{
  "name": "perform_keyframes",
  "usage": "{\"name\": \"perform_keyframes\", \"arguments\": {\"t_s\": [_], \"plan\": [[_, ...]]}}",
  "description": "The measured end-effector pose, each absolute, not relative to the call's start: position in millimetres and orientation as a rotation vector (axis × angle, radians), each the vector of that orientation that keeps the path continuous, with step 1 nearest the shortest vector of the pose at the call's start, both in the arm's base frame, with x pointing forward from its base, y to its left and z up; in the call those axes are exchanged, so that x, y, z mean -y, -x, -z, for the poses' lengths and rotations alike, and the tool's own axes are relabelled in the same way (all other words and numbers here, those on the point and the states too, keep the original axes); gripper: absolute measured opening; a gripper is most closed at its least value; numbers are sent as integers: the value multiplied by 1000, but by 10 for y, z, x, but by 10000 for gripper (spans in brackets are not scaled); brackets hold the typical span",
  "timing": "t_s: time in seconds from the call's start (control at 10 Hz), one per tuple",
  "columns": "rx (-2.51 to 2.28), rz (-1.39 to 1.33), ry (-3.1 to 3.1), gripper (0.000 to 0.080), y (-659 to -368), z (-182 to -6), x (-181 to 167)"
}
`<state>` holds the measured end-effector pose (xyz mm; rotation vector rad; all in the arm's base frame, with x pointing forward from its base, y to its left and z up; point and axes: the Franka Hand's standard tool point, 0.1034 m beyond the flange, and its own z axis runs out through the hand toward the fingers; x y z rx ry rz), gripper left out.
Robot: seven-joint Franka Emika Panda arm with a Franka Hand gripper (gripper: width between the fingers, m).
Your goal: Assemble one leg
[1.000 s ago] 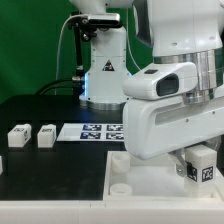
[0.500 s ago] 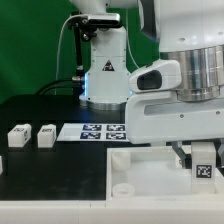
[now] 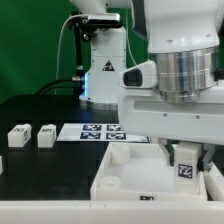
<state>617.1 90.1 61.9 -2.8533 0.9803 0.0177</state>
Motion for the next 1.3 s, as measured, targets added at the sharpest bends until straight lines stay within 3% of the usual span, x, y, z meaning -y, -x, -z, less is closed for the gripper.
{"name": "perform_keyframes", "arguments": {"t_s": [0.3, 0.4, 0.5, 0.6, 0.7, 1.0, 1.3], "plan": [[-1041, -10, 2863, 311, -6162, -596, -846], [-1040, -10, 2864, 481, -6161, -595, -849], [-1039, -9, 2864, 592, -6162, -596, -850], [-1014, -7, 2871, 592, -6147, -633, -854], [-994, 1, 2869, 641, -6126, -738, -864], [-955, 15, 2867, 648, -6034, -1061, -914], [-950, 15, 2869, 649, -5991, -1087, -920]]}}
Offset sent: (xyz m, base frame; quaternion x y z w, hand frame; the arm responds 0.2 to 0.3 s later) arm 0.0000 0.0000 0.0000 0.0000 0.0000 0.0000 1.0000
